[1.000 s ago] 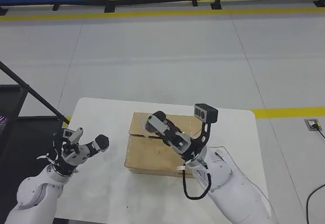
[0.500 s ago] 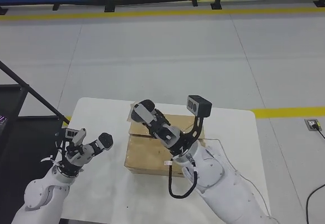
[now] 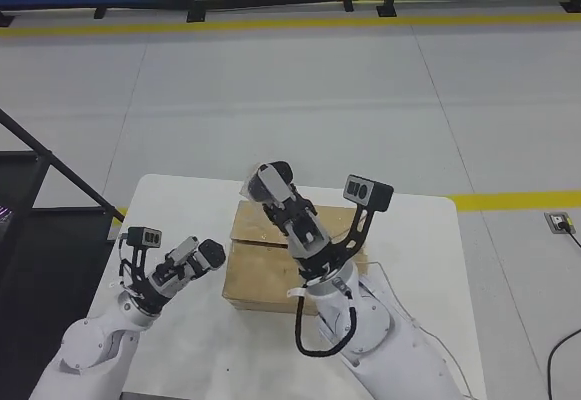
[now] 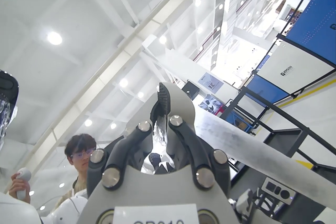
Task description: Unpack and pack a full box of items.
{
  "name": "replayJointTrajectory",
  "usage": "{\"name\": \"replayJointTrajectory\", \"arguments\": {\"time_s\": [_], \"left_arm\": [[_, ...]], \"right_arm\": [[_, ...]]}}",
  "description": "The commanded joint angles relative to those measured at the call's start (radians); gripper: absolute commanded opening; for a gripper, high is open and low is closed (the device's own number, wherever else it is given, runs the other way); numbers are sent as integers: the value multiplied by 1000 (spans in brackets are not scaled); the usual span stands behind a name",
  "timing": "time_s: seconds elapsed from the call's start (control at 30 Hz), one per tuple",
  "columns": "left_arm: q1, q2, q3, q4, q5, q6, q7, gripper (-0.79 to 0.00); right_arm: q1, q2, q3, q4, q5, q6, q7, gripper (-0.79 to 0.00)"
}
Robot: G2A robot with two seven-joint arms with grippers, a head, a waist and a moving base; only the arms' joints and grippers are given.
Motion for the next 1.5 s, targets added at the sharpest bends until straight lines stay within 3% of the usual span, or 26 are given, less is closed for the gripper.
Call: {"name": "replayJointTrajectory", "arguments": {"time_s": [0.0, 0.27, 0.6, 0.83, 1.03, 1.23, 1.47], "left_arm": [[-9, -6, 28, -6, 85, -32, 69, 0], [-52, -29, 112, -4, 278, -80, 234, 0], [-86, -52, 158, 36, 293, -115, 354, 0], [-93, -58, 161, 52, 304, -110, 362, 0], [-103, -64, 176, 64, 312, -102, 347, -117], [-112, -70, 187, 74, 317, -105, 341, -400], [-114, -74, 181, 89, 309, -106, 334, -440]], "right_arm": [[-1, -8, -11, -4, 24, 44, -8, -785], [5, -35, -10, -19, 100, 63, -13, -785], [-4, -58, 2, -18, 101, 64, 2, -785], [-24, -69, 16, -27, 100, 56, 23, -785], [-38, -78, 26, -33, 98, 55, 45, -785], [-55, -86, 37, -41, 96, 50, 65, -785], [-74, -93, 64, -45, 85, 52, 72, -785]]}}
